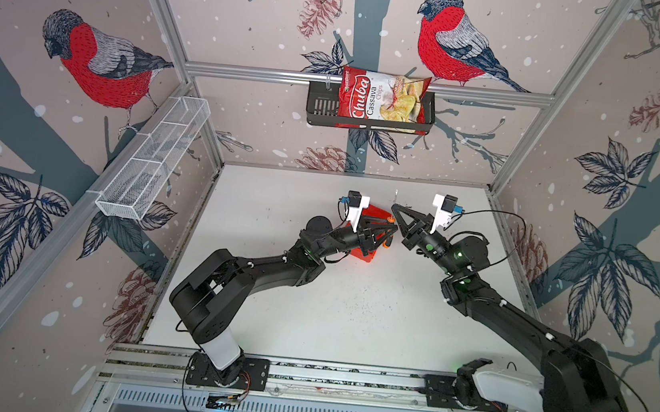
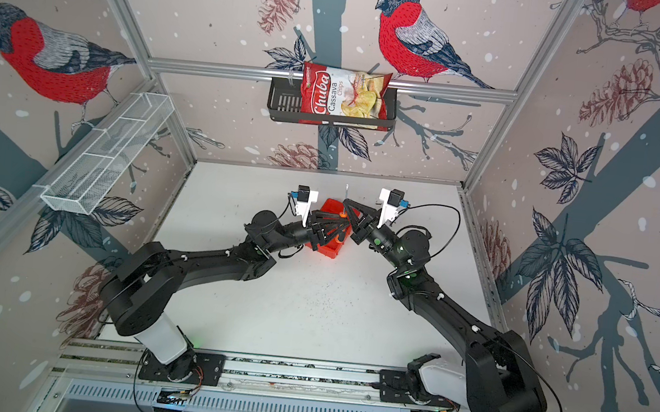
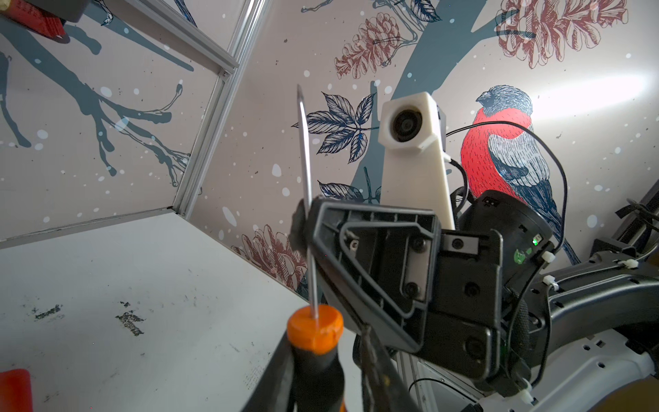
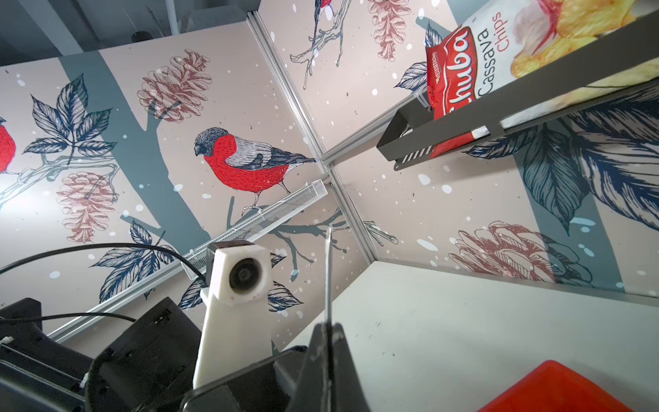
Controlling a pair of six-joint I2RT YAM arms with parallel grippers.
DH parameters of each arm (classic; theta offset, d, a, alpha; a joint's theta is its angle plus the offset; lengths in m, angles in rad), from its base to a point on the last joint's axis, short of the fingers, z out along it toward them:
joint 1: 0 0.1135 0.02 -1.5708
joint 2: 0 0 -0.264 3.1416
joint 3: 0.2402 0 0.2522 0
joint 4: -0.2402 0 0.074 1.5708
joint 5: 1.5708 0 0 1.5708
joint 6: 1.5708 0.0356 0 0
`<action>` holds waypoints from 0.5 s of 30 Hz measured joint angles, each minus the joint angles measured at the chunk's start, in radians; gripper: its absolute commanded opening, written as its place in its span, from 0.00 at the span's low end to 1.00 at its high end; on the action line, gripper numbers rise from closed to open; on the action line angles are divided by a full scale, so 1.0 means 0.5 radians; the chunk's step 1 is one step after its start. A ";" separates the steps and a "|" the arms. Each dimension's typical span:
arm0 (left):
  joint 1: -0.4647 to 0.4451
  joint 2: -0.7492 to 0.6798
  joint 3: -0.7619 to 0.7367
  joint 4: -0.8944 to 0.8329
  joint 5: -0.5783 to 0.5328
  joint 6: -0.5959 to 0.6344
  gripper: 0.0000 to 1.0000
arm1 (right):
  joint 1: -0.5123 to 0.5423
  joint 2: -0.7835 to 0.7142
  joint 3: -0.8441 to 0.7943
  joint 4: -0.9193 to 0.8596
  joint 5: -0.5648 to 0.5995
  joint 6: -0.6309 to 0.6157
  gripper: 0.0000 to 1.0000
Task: Put the screwdriver in the bin
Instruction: 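Close the left gripper on the screwdriver handle while the right gripper holds it, then open and withdraw the right gripper while the left gripper carries the screwdriver over the bin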
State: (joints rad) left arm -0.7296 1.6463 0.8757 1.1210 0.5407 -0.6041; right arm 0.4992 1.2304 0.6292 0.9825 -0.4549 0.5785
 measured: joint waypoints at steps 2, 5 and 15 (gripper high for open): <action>0.001 -0.005 -0.002 -0.002 -0.005 -0.001 0.30 | 0.005 0.002 0.000 -0.008 0.001 -0.002 0.00; 0.002 -0.008 -0.005 -0.009 -0.035 0.000 0.24 | 0.008 0.002 0.000 -0.007 0.000 -0.008 0.00; 0.005 -0.008 -0.021 -0.021 -0.050 -0.002 0.07 | 0.009 -0.009 0.000 -0.043 0.000 -0.059 0.10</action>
State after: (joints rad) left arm -0.7273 1.6424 0.8654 1.1107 0.5159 -0.6048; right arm 0.5037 1.2259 0.6292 0.9607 -0.4549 0.5491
